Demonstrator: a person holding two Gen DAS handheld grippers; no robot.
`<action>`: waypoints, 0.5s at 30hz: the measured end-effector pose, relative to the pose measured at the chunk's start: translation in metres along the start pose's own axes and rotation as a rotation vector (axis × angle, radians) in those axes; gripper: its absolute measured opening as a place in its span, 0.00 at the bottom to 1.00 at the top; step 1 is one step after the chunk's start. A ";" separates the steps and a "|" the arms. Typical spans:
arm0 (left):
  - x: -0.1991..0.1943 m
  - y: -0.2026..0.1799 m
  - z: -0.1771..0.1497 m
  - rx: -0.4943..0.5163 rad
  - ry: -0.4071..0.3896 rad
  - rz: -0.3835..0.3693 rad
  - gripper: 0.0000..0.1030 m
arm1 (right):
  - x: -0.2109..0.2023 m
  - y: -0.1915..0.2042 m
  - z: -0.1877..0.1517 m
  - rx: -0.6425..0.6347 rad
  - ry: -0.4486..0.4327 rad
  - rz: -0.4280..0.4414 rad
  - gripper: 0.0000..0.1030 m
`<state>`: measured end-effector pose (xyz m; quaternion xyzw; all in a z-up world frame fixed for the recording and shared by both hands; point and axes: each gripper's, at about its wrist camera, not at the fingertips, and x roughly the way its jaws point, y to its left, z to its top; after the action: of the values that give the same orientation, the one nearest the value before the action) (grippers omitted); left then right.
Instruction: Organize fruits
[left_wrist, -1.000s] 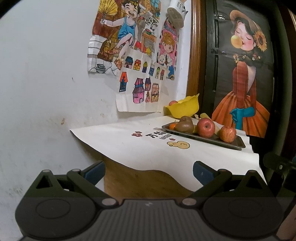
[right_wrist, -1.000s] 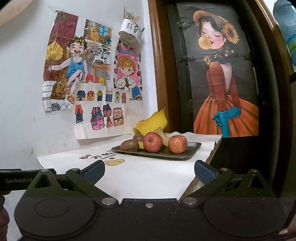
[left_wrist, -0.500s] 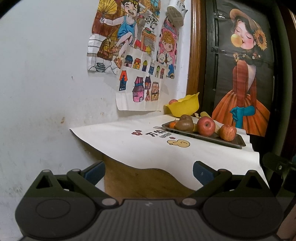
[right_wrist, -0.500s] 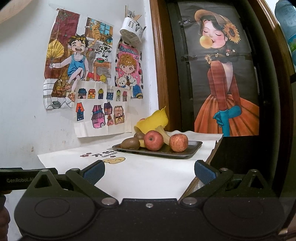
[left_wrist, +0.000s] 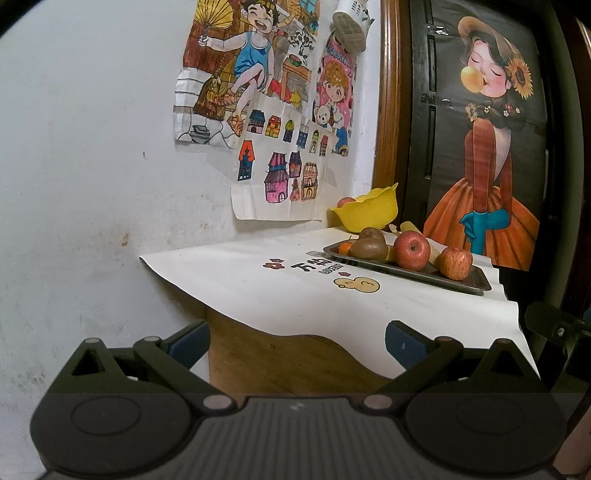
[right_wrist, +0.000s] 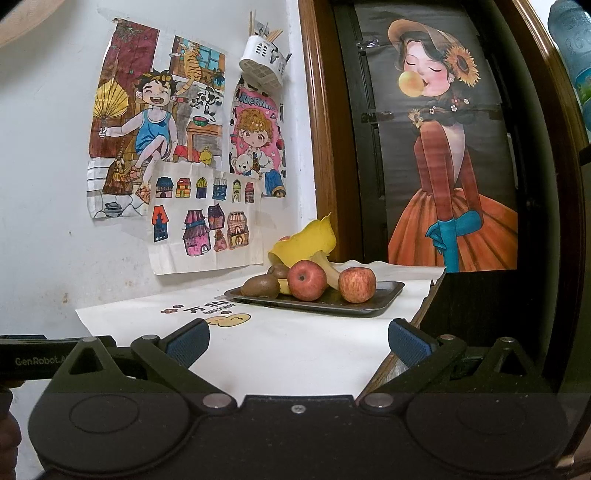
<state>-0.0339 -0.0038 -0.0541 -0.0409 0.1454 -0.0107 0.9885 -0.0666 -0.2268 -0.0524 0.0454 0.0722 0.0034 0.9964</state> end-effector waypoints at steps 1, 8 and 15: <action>0.000 0.000 0.000 0.000 0.000 0.000 1.00 | 0.000 0.000 0.000 0.000 0.000 0.000 0.99; 0.000 0.000 0.000 0.000 0.000 0.000 1.00 | 0.000 0.001 0.000 0.000 0.000 0.000 0.99; 0.000 0.000 0.000 0.001 0.001 0.000 1.00 | 0.000 0.002 0.000 0.000 0.001 -0.001 0.99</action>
<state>-0.0343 -0.0041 -0.0541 -0.0406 0.1460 -0.0105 0.9884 -0.0667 -0.2253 -0.0525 0.0456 0.0725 0.0028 0.9963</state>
